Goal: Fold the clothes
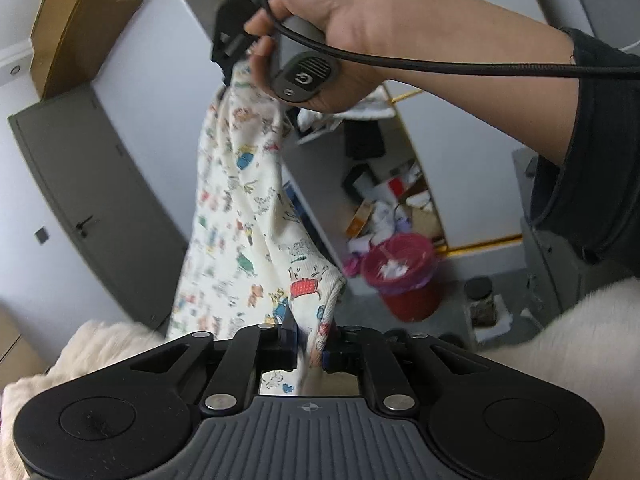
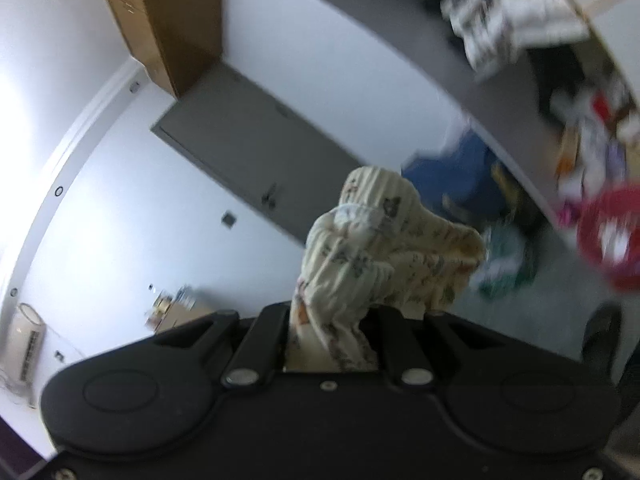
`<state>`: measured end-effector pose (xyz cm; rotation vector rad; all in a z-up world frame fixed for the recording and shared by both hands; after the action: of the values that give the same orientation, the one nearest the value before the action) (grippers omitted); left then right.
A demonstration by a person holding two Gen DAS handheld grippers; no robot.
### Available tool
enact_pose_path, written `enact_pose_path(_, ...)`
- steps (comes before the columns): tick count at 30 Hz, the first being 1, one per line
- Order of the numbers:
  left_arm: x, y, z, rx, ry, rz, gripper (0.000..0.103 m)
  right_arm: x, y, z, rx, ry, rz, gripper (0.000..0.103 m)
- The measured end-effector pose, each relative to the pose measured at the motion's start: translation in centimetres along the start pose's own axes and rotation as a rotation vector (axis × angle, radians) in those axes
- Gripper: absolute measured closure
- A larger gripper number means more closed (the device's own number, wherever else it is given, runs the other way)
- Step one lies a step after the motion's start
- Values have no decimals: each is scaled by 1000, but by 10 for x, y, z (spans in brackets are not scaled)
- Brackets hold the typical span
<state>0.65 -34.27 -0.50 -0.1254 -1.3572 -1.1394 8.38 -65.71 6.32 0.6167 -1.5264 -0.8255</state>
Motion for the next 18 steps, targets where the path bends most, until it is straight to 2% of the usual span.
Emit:
enact_pose_path(1,3,0,2,-20,-5,15,76,6,6,3,0,-16,33,96)
enact_pose_path(2,3,6,5,-29,-5,40,64,12,14,6,-1,-30,71,96)
enact_pose_path(3,-10,28,16,-4,15,100,55,13,19,6,-1,-32,93,96)
enact_pose_path(5,-36,74,36,47,54,219,53,14,34,3,4,-21,160,96)
enact_pose_path(8,-75,141,66,124,114,399,36,3,63,-4,19,20,263,96)
enact_pose_path(10,-101,186,87,175,153,518,29,-11,87,-11,33,55,337,96)
enact_pose_path(11,-114,209,97,201,173,578,22,-21,101,-15,41,74,376,96)
enact_pose_path(12,-128,231,107,227,193,637,19,-32,115,-19,50,91,411,96)
enact_pose_path(15,-169,297,139,309,249,815,18,-68,160,-31,82,136,510,95)
enact_pose_path(18,-229,340,181,454,260,985,18,-120,212,-40,135,190,630,95)
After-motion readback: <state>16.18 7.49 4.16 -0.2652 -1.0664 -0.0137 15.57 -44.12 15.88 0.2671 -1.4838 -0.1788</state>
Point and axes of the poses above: each gripper's, at about its wrist camera, not at the fingertips, and z roughly against the way its jaws point, y to its left, x to its top, the point moved 2 cm from there along -z, roughly the way its jaws point, and after that the axes turned 11 degrees about x, right-handed, at the moved point
